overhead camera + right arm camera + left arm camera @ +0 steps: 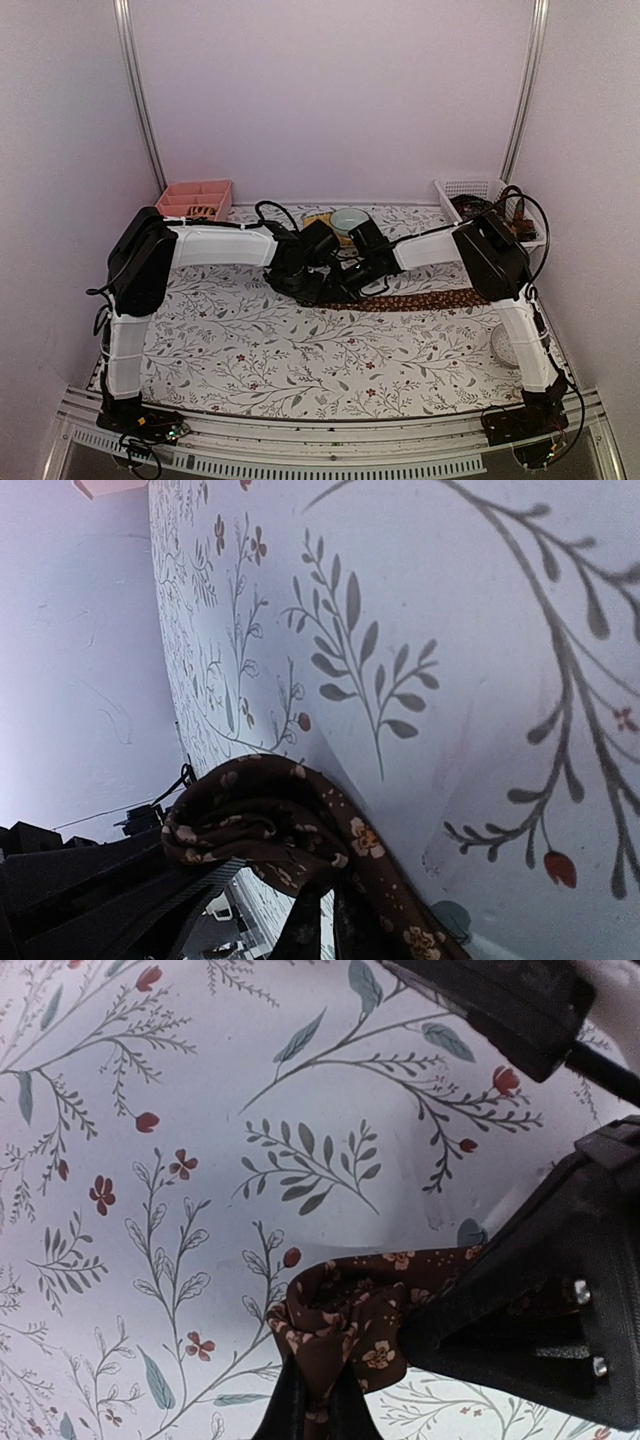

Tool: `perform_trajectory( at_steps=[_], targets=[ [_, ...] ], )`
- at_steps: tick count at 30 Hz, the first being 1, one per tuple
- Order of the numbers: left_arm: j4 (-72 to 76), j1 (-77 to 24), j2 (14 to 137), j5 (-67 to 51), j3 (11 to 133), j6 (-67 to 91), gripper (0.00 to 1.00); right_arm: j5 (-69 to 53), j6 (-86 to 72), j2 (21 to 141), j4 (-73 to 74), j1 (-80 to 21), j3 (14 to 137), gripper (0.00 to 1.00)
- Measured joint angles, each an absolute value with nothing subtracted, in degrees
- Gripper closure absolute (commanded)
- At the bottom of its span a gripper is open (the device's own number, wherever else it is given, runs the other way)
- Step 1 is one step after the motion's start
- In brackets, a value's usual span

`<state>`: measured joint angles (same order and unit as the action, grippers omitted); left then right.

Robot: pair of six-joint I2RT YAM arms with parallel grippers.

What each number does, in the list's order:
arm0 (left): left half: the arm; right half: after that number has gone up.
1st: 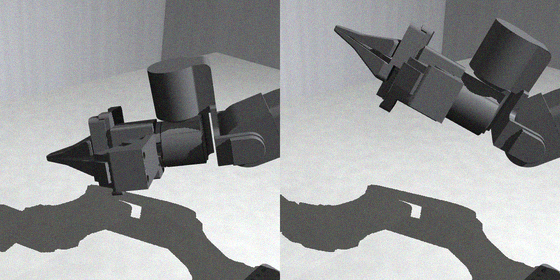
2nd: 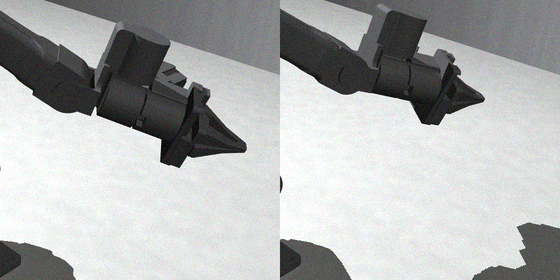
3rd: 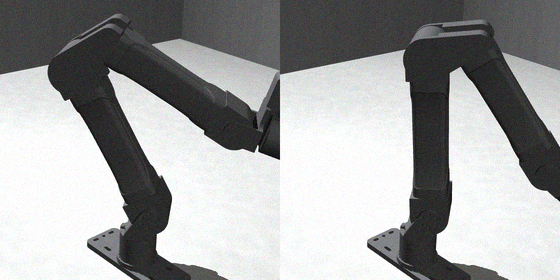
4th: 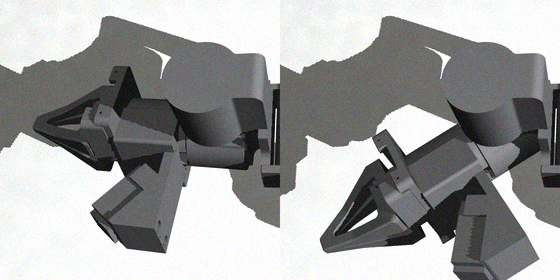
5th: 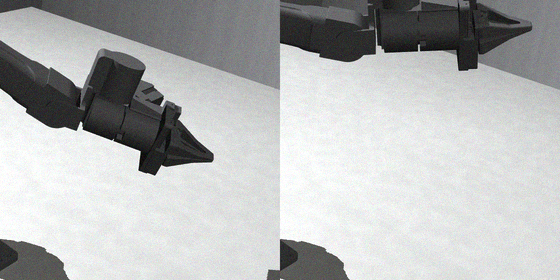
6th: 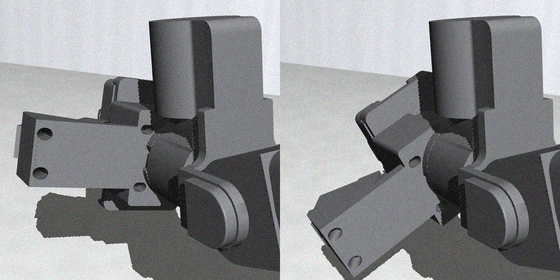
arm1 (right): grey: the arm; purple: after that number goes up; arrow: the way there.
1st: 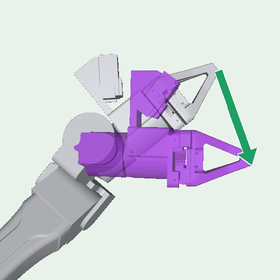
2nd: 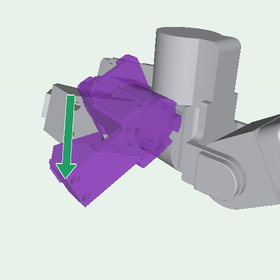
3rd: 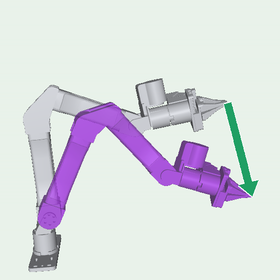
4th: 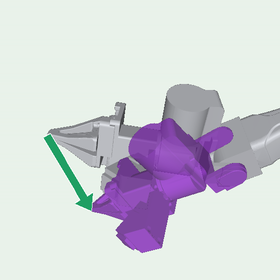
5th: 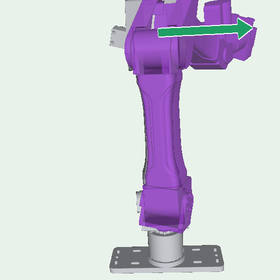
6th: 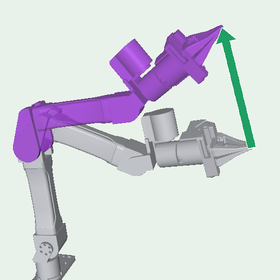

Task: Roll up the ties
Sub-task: Roll the tie at the center of the board.

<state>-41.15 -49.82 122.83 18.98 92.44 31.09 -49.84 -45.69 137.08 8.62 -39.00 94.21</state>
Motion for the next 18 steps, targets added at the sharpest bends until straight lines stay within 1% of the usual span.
perform_trajectory(
  at_steps=[12,16,18],
  targets=[
    [-40.6,-49.8,122.8,19.5,92.0,31.1,1.0,-49.8,-45.8,137.2,9.0,-39.0,95.5,0.96],
    [-40.4,-49.8,122.8,19.4,92.0,31.1,1.0,-50.5,-47.1,137.3,8.0,-39.2,95.9,0.95],
    [-40.1,-49.8,122.8,19.3,92.0,31.1,1.0,-51.1,-47.7,137.6,7.6,-39.3,96.1,0.92]
  ],
)
